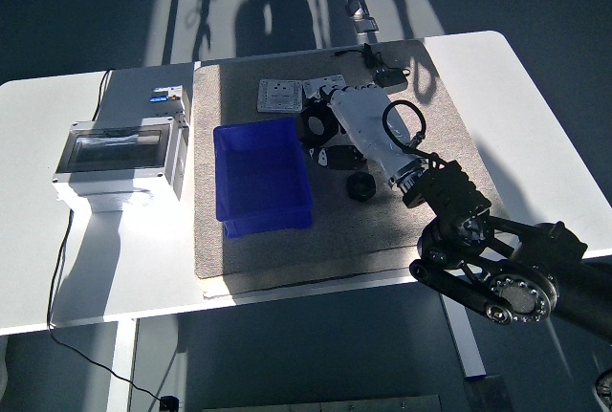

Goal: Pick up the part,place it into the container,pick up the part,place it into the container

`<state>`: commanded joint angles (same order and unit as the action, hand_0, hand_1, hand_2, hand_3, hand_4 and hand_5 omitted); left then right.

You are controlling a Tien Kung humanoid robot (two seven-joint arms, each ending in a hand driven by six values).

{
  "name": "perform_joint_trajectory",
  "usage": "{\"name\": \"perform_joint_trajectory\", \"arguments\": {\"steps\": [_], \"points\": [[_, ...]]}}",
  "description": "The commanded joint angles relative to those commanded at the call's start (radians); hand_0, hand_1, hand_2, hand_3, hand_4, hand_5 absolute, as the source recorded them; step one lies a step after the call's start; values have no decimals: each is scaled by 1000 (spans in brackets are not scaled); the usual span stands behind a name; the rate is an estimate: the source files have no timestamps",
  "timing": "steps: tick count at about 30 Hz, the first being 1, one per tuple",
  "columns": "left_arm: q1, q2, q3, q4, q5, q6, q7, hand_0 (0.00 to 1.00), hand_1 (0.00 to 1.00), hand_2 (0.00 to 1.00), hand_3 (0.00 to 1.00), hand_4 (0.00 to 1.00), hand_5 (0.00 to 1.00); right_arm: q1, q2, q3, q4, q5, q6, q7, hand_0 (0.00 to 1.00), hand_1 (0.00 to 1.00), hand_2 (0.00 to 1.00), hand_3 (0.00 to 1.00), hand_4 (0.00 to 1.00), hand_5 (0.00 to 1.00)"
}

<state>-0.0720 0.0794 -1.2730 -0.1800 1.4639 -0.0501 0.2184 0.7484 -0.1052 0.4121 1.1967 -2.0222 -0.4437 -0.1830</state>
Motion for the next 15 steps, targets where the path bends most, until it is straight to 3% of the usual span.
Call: {"name": "perform_joint_trajectory", "arguments": {"steps": [10, 11, 15], "points": [[0, 1, -9, 0, 6, 0, 7, 715, 718, 705, 481, 933, 998, 33, 28, -134, -47, -22, 25, -37, 457, 319, 562, 639, 99, 2], [-1, 1, -9, 0, 8, 0, 8, 715, 720, 705, 481, 930, 998, 34, 31, -138, -53, -20, 35, -43, 425, 416, 631, 738, 112, 2], [-1, 2, -12, 0, 10, -2, 9, 715, 720, 705, 481, 930, 998, 36, 35, -141, -68, -18, 35, -57, 425, 416, 631, 738, 112, 2]]}}
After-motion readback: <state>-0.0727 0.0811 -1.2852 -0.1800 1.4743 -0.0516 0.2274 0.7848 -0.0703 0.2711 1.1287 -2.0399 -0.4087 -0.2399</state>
